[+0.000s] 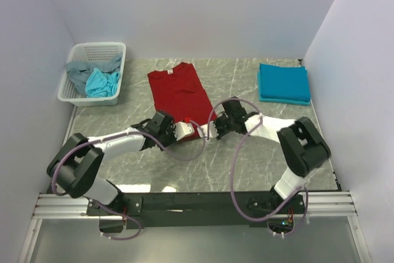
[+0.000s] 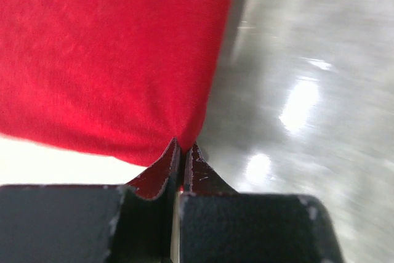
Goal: Fold and stack the t-shirts
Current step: Fold the tshirt
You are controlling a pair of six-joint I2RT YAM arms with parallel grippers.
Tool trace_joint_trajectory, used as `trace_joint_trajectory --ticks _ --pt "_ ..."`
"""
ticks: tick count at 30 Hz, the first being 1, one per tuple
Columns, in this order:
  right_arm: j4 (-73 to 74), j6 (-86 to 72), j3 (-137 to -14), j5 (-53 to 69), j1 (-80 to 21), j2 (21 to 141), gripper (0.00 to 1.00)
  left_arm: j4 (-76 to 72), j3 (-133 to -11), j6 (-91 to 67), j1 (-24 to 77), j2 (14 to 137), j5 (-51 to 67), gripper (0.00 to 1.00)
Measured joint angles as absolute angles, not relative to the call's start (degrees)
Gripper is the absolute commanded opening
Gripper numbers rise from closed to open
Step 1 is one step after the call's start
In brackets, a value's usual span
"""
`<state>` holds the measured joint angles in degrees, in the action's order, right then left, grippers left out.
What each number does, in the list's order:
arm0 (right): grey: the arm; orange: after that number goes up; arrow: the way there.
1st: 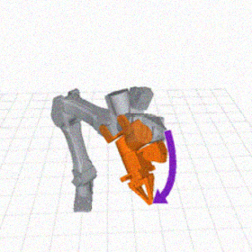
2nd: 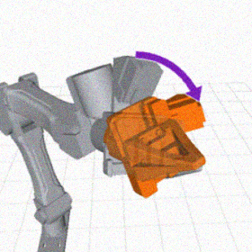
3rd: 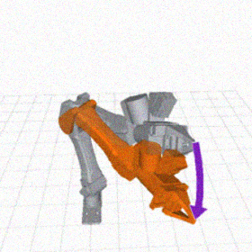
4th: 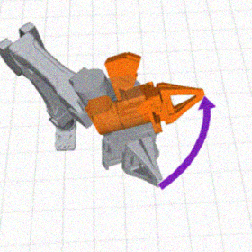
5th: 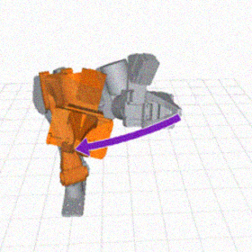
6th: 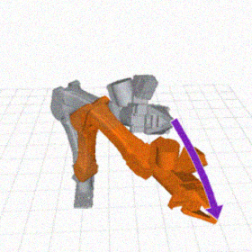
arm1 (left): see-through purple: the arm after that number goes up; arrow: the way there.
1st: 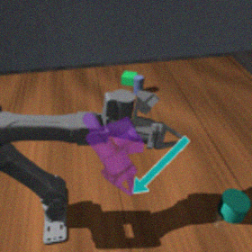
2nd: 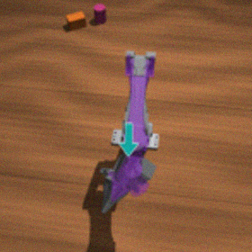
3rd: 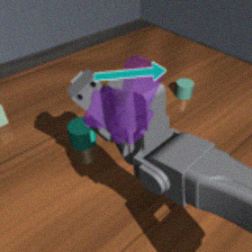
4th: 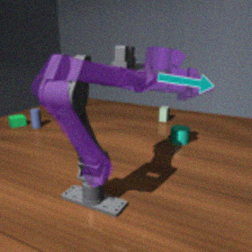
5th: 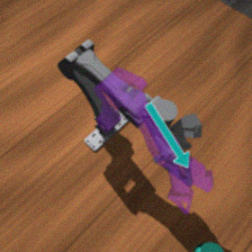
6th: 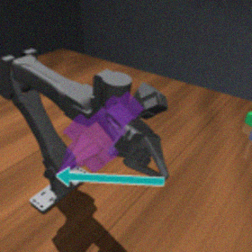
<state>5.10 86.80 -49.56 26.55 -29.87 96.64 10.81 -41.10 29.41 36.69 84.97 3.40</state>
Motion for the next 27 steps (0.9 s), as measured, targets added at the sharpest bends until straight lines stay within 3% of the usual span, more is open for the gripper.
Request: trace_joint_trajectory --ticks 16,22,27 --pt "33.3 88.1 -32.0 31.4 -30.4 60.1 0.0 22.2 -37.4 23.1 55.9 70.5 18.1 0.0" --pt "33.4 81.3 -35.1 30.8 -29.6 61.8 0.0 22.2 -38.7 23.3 53.1 69.4 16.0 0.0" --pt "30.4 73.5 -51.8 29.6 -28.2 75.8 0.0 20.6 -42.7 26.0 42.0 69.5 14.7 0.0"
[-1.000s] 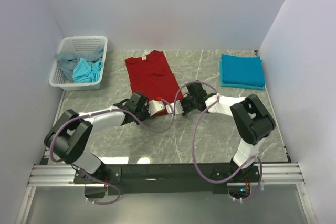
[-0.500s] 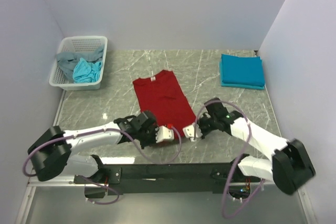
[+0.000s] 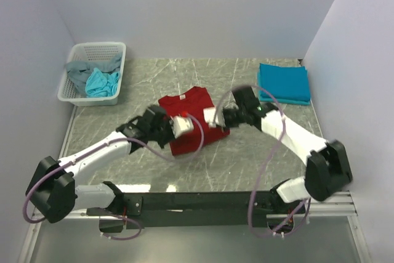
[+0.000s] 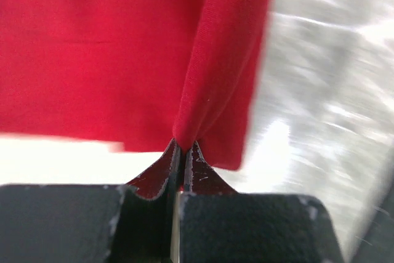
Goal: Fold and stack the t-shirts
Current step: Fold the tshirt
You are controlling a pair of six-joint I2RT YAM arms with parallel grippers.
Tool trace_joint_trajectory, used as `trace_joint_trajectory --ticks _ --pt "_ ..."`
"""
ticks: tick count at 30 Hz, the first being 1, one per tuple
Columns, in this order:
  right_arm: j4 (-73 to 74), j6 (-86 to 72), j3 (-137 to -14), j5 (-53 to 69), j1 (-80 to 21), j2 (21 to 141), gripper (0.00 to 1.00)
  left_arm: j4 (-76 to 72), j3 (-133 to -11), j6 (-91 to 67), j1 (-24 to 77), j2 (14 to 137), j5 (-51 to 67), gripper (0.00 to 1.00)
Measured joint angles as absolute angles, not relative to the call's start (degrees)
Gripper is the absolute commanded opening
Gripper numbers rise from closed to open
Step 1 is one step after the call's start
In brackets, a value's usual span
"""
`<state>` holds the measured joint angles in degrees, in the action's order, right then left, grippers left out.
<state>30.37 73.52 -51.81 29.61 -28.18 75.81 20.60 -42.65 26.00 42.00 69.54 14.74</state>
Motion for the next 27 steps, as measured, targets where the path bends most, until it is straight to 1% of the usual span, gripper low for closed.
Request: trace_joint_trajectory --ticks 5,9,12,15,18,27 --pt "27.2 66.8 -69.6 28.7 -27.7 90.4 0.0 15.3 -48.0 28.4 30.5 73.8 14.3 0.0" --pt "24.8 60.4 -83.6 26.5 -27.7 102.5 0.0 11.0 -53.5 28.9 23.4 82.6 14.3 0.0" --pt "22.9 56.5 -90.5 24.4 -27.7 109.6 0.0 10.0 -58.8 28.8 20.1 90.3 14.0 0.0" --pt "21.2 53.1 -94.6 21.7 -27.7 115.5 0.0 9.6 -63.4 28.6 18.8 96.7 13.5 0.0" --pt "19.9 50.6 -96.3 19.1 -27.7 119.3 0.0 9.6 -66.1 28.2 18.3 100.6 13.0 0.0" --pt "18.8 45.9 -103.1 14.3 -27.7 125.6 0.0 9.4 -71.6 27.5 16.5 105.1 10.1 0.0"
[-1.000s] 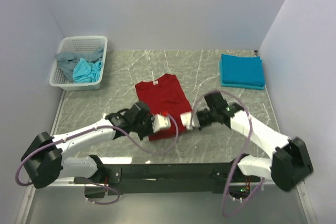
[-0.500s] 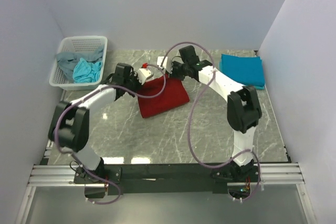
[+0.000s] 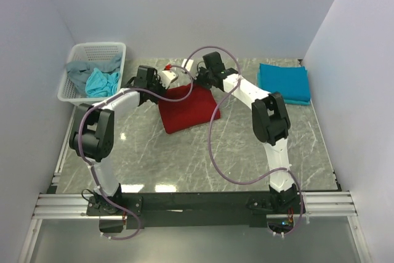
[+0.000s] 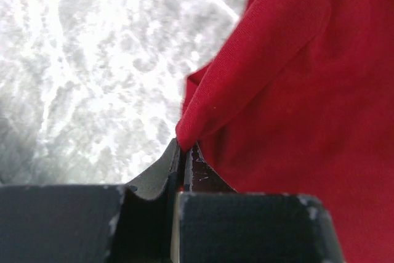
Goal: Fold and stack the t-shirts
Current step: Fold the tshirt
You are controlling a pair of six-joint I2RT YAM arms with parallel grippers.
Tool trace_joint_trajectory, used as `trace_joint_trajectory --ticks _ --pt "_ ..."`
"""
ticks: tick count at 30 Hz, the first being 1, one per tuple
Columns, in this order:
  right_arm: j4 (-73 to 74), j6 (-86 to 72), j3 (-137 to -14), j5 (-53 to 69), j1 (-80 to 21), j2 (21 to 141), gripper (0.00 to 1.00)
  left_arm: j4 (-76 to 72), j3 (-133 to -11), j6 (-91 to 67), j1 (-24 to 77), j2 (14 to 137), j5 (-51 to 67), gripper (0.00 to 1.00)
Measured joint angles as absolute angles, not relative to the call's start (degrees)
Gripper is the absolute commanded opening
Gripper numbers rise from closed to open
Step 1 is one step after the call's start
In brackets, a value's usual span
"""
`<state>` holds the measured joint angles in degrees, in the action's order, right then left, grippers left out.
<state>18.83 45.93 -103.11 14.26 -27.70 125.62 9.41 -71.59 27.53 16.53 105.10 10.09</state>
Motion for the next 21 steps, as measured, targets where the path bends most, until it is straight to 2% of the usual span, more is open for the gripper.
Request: trace_joint_trajectory --ticks 7,9,10,11,12,13,14,15,16,17,18,21 --pt "18.1 43.5 -107.0 12.4 -27.7 127.8 0.02 10.2 -75.6 27.2 15.8 109.2 9.1 0.0" --pt "18.1 43.0 -107.6 11.8 -27.7 128.3 0.08 10.8 -76.2 27.1 15.8 110.1 9.1 0.0" --pt "18.1 42.7 -108.0 11.5 -27.7 128.7 0.21 11.2 -76.6 27.1 15.8 110.5 9.1 0.0" --pt "18.0 42.3 -108.2 11.3 -27.7 129.1 0.28 11.6 -77.2 27.0 15.8 111.1 9.0 0.01" --pt "17.9 42.0 -108.4 10.9 -27.7 129.5 0.37 12.0 -77.8 26.7 15.8 111.6 8.9 0.05" --pt "17.5 41.3 -108.4 10.4 -27.7 129.8 0.48 12.3 -78.5 26.4 15.8 112.2 8.6 0.3" --pt "17.0 40.6 -108.4 9.6 -27.7 130.2 0.52 12.6 -79.1 26.3 15.8 112.6 8.3 0.44" --pt "16.4 40.1 -108.4 8.7 -27.7 130.4 0.61 13.1 -79.9 25.7 15.8 113.1 7.5 0.57" --pt "15.6 38.5 -108.3 7.5 -27.7 130.5 0.69 13.4 -80.9 24.7 15.8 113.3 6.3 0.78" --pt "14.1 36.2 -107.9 4.9 -27.7 130.5 0.7 13.4 -81.8 23.4 15.8 113.4 5.1 0.9" --pt "13.4 35.2 -107.8 3.5 -27.7 130.4 0.7 13.4 -82.5 21.9 15.8 113.4 4.0 0.99" --pt "12.7 28.0 -107.7 1.4 -27.0 129.9 0.7 13.4 -86.7 15.5 15.8 112.4 -2.9 0.99"
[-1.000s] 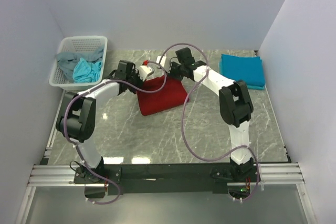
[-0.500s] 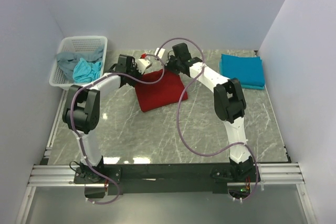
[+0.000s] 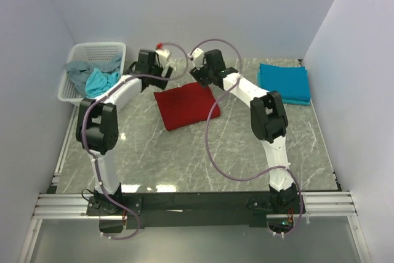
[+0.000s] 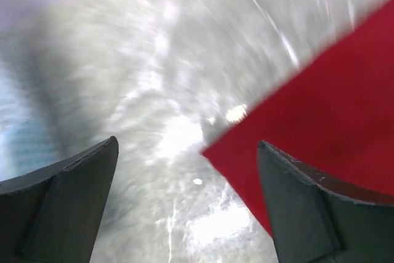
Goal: Fold and stack the t-shirts
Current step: Fold the tshirt, then neatly place the folded tshirt to the corner
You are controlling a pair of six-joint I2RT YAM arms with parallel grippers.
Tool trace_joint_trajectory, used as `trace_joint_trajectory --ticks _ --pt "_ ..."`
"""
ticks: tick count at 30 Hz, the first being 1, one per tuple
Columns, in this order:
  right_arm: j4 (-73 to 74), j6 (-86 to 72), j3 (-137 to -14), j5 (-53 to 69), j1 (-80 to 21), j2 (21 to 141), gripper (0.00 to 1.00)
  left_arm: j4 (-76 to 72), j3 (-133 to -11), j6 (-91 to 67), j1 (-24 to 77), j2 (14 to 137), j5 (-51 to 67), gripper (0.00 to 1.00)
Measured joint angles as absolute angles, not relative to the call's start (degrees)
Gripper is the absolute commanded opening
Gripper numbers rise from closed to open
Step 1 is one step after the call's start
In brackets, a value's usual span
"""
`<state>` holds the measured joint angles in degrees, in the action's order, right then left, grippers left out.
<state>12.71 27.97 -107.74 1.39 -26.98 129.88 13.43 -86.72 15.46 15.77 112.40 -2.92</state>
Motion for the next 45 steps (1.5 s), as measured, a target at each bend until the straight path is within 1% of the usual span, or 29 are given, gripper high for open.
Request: trace_joint_trajectory --ticks 3,5,8,11,14,17,21,25,29,32,33,35,36,38,39,40,45 --pt "15.4 19.4 -107.5 7.6 -24.2 128.5 0.7 15.0 -89.6 8.6 15.1 108.2 -6.3 1.0" --pt "17.9 13.6 -107.5 13.7 -21.2 127.5 0.7 15.8 -88.5 4.1 14.2 101.6 -6.0 0.99" --pt "21.1 5.1 -107.4 21.1 -16.4 127.0 0.71 14.5 -79.5 -0.3 12.8 86.2 -3.5 1.0" --pt "23.1 -1.1 -106.6 24.8 -13.4 127.1 0.72 11.2 -67.5 -4.1 12.5 68.1 1.3 0.99" --pt "25.6 -5.8 -107.7 27.2 -13.0 128.9 0.72 10.2 -57.9 -6.2 13.0 57.1 6.6 0.99" --pt "27.2 -9.0 -111.5 29.1 -14.1 133.5 0.72 10.8 -49.9 -7.4 13.1 52.9 10.1 0.99" --pt "27.8 -12.0 -112.0 31.4 -15.0 137.4 0.72 14.2 -43.1 -8.1 13.1 52.2 13.1 0.99" --pt "28.2 -13.1 -112.2 31.2 -15.8 137.5 0.73 15.2 -40.4 -8.3 13.1 49.8 15.0 0.99" --pt "28.4 -13.6 -112.6 32.6 -16.5 138.0 0.68 14.0 -39.3 -8.7 13.1 48.4 16.7 1.0" --pt "28.7 -13.9 -112.5 33.1 -18.0 138.1 0.61 13.6 -39.3 -8.8 13.1 49.3 17.7 0.99" --pt "28.8 -14.1 -112.5 33.2 -18.5 138.1 0.53 13.5 -39.3 -8.9 13.1 49.6 18.1 0.99" --pt "29.0 -14.7 -112.3 33.2 -19.7 138.2 0.43 13.5 -39.3 -9.1 13.1 50.3 18.9 0.99" --pt "29.1 -15.3 -112.0 33.1 -20.1 138.2 0.32 13.4 -39.3 -9.2 13.1 50.5 19.3 0.99" --pt "29.3 -15.9 -111.6 32.6 -20.6 138.3 0.17 13.4 -39.3 -9.3 13.1 50.5 19.8 0.99" --pt "29.3 -16.6 -111.4 32.6 -20.8 138.3 0.02 13.3 -39.3 -9.3 13.1 50.5 20.1 0.99" --pt "29.4 -16.9 -111.2 32.6 -20.8 138.3 0.0 13.2 -39.3 -9.3 13.1 50.5 20.2 0.99" --pt "30.8 -16.1 -111.7 30.5 -20.4 138.3 0.0 13.1 -39.3 -9.3 13.1 50.4 21.2 0.98"
